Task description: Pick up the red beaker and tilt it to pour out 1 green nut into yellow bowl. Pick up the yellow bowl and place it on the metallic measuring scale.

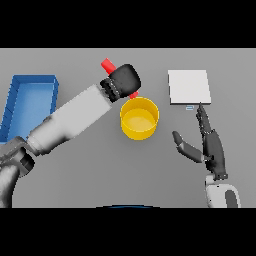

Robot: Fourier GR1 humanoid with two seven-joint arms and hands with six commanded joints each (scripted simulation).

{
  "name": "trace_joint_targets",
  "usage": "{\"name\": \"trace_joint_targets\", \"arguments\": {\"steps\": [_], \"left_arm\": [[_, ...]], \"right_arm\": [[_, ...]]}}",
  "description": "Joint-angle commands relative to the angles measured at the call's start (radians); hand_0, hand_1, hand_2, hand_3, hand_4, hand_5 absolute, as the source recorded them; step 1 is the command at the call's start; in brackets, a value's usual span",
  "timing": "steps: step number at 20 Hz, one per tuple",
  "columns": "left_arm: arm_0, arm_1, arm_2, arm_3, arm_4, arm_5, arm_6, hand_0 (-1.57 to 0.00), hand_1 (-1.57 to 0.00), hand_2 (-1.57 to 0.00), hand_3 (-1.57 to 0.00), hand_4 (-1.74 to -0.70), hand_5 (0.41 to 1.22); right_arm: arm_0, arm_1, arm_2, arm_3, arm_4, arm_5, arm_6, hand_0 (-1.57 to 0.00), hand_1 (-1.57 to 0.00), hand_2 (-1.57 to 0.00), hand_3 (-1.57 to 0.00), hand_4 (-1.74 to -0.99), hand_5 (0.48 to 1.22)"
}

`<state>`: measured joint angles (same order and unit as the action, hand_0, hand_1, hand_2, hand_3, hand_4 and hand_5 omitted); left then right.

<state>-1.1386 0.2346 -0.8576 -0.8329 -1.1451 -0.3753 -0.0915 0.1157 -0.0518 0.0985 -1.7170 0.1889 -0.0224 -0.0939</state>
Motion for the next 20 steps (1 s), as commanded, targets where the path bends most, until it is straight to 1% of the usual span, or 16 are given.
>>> {"name": "trace_joint_targets", "arguments": {"steps": [1, 2, 3, 4, 6, 7, 9, 11, 13, 14, 15, 16, 17, 18, 19, 20], "left_arm": [[-0.012, 0.007, -0.017, -0.001, -0.017, 0.002, -0.014, -1.57, -1.57, -1.57, -1.54, -1.74, 1.221], [-0.017, 0.006, -0.044, 0.005, -0.041, 0.008, -0.026, -1.57, -1.57, -1.57, -1.55, -1.74, 1.221], [-0.034, 0.000, -0.064, 0.015, -0.060, -0.002, -0.033, -1.57, -1.57, -1.57, -1.55, -1.74, 1.221], [-0.041, -0.004, -0.080, 0.033, -0.078, 0.009, -0.039, -1.57, -1.57, -1.57, -1.56, -1.74, 1.221], [-0.071, 0.001, -0.112, 0.048, -0.108, 0.019, -0.079, -1.57, -1.57, -1.57, -1.56, -1.74, 1.221], [-0.078, -0.001, -0.130, 0.060, -0.129, 0.030, -0.078, -1.57, -1.57, -1.57, -1.56, -1.74, 1.221], [-0.084, 0.001, -0.167, 0.047, -0.160, 0.041, -0.106, -1.57, -1.57, -1.57, -1.57, -1.73, 1.221], [-0.099, -0.007, -0.188, 0.051, -0.186, 0.033, -0.102, -1.57, -1.57, -1.57, -1.57, -1.73, 1.221], [-0.124, -0.013, -0.219, 0.070, -0.226, 0.050, -0.103, -1.57, -1.57, -1.57, -1.57, -1.73, 1.221], [-0.140, -0.026, -0.232, 0.076, -0.241, 0.055, -0.104, -1.57, -1.57, -1.57, -1.57, -1.73, 1.221], [-0.163, -0.032, -0.244, 0.075, -0.255, 0.051, -0.115, -1.57, -1.57, -1.57, -1.57, -1.73, 1.221], [-0.190, -0.036, -0.250, 0.076, -0.266, 0.055, -0.126, -1.57, -1.57, -1.57, -1.57, -1.73, 1.221], [-0.219, -0.029, -0.249, 0.071, -0.269, 0.047, -0.145, -1.57, -1.57, -1.57, -1.57, -1.73, 1.221], [-0.273, -0.008, -0.245, 0.077, -0.275, 0.040, -0.181, -1.57, -1.57, -1.57, -1.57, -1.73, 1.221], [-0.314, 0.001, -0.244, 0.098, -0.286, 0.044, -0.190, -1.57, -1.57, -1.57, -1.57, -1.73, 1.221], [-0.353, 0.011, -0.225, 0.111, -0.283, 0.059, -0.199, -1.57, -1.57, -1.57, -1.57, -1.73, 1.221]], "right_arm": [[-0.004, -0.004, 0.003, -0.004, 0.018, -0.010, -0.004, 0.00, 0.00, 0.00, 0.00, -1.173, 0.572], [-0.004, -0.012, -0.008, -0.003, 0.003, -0.002, -0.010, 0.00, 0.00, 0.00, 0.00, -1.160, 0.569], [-0.001, -0.010, -0.007, 0.004, -0.001, 0.001, -0.016, 0.00, 0.00, 0.00, 0.00, -1.152, 0.567], [-0.003, -0.005, -0.007, 0.009, -0.002, -0.002, -0.021, 0.00, 0.00, 0.00, 0.00, -1.148, 0.566], [0.002, -0.010, -0.012, 0.000, -0.016, 0.007, -0.024, 0.00, 0.00, 0.00, 0.00, -1.135, 0.567], [0.012, -0.002, -0.001, -0.015, -0.008, 0.003, -0.026, 0.00, 0.00, 0.00, 0.00, -1.130, 0.565], [-0.004, -0.006, 0.000, -0.006, 0.010, -0.005, -0.009, 0.00, 0.00, 0.00, 0.00, -1.132, 0.573], [0.023, -0.008, -0.001, -0.016, -0.002, 0.004, -0.037, 0.00, 0.00, 0.00, 0.00, -1.136, 0.579], [0.032, -0.007, -0.001, -0.022, -0.002, 0.004, -0.041, 0.00, 0.00, 0.00, 0.00, -1.133, 0.579], [0.022, -0.006, -0.002, -0.016, -0.002, 0.002, -0.027, 0.00, 0.00, 0.00, 0.00, -1.130, 0.577], [0.031, -0.006, 0.001, -0.021, 0.001, 0.003, -0.039, 0.00, 0.00, 0.00, 0.00, -1.128, 0.575], [0.026, -0.009, -0.005, -0.014, -0.004, 0.004, -0.031, 0.00, 0.00, 0.00, 0.00, -1.133, 0.575], [0.023, -0.004, -0.001, -0.016, 0.007, -0.006, -0.022, 0.00, 0.00, 0.00, 0.00, -1.138, 0.572], [0.018, -0.003, -0.004, -0.017, 0.004, -0.008, -0.019, 0.00, 0.00, 0.00, 0.00, -1.137, 0.568], [0.018, 0.003, 0.002, -0.018, 0.004, -0.008, -0.018, 0.00, 0.00, 0.00, 0.00, -1.138, 0.565], [0.021, -0.005, 0.001, -0.017, 0.013, -0.008, -0.036, 0.00, 0.00, 0.00, 0.00, -1.135, 0.563]]}}
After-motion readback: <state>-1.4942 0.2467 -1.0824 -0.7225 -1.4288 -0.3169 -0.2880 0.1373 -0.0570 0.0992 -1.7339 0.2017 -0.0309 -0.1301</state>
